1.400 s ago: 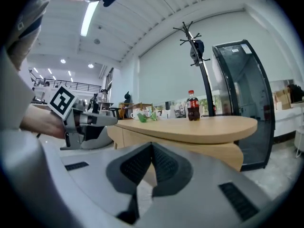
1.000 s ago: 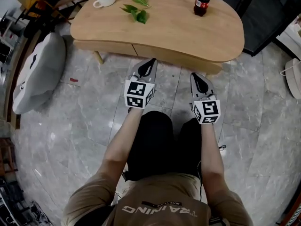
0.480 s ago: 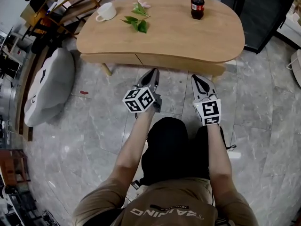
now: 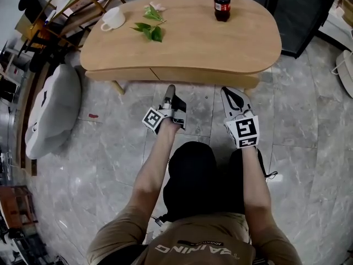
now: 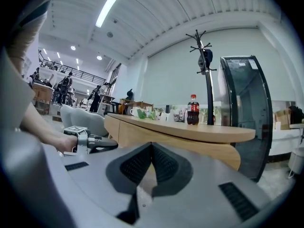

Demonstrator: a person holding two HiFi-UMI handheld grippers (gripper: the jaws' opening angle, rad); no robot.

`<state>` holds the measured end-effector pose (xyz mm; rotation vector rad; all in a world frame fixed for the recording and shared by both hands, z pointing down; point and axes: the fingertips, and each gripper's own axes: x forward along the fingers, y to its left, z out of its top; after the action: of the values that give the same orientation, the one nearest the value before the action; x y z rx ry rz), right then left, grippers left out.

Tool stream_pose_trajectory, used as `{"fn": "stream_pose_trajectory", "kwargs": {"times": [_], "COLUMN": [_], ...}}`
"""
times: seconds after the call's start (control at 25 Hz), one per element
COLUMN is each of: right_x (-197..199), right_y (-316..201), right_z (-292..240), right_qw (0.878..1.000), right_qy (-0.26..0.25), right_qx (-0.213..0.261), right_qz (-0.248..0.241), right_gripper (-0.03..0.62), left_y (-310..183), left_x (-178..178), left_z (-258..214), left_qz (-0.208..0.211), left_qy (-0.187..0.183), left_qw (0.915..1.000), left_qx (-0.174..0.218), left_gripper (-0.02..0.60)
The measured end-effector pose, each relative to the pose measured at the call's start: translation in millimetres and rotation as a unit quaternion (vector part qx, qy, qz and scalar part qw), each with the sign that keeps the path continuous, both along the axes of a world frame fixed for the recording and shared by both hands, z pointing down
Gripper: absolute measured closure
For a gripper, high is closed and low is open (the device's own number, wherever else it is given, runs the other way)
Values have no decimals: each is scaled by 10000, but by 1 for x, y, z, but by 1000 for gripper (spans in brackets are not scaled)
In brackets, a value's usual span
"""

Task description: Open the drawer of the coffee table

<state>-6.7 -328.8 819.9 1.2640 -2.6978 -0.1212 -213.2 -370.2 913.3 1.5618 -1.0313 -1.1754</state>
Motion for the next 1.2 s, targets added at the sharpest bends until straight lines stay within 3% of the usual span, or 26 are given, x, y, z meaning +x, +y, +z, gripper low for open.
{"fn": "stream_pose_trajectory", "kwargs": {"times": [0.12,0.2,0.32,0.6,0.76,1.0,1.2], "right_x": [0,0,0,12,7,-7,-17], "right_y": [-3,-2,-1,-4,0,1,5], "right_z": [7,12,19,29,33,36,31], "right_qw": [10000,9999,9997,9992,9991,9986,9986], "right_qy": [65,53,54,-62,3,-55,-49], "right_qx": [-66,-141,-209,-401,-425,-497,-425], "right_qz": [-18,-35,-61,36,-64,-195,-307], "right_gripper": [589,589,589,589,589,589,589], "left_y": [-8,-15,-27,-37,-37,-42,-43], "left_x": [8,10,10,12,10,11,11], "left_z": [2,13,21,12,-7,-11,-8], "left_qz": [139,132,43,-133,-177,-271,-147], "left_qy": [-38,-101,-91,310,727,856,956], "left_qw": [9997,9996,9991,9916,9805,9779,9803], "left_qx": [217,224,424,1247,1818,1888,1721], "left_gripper": [550,444,355,348,348,344,347]}}
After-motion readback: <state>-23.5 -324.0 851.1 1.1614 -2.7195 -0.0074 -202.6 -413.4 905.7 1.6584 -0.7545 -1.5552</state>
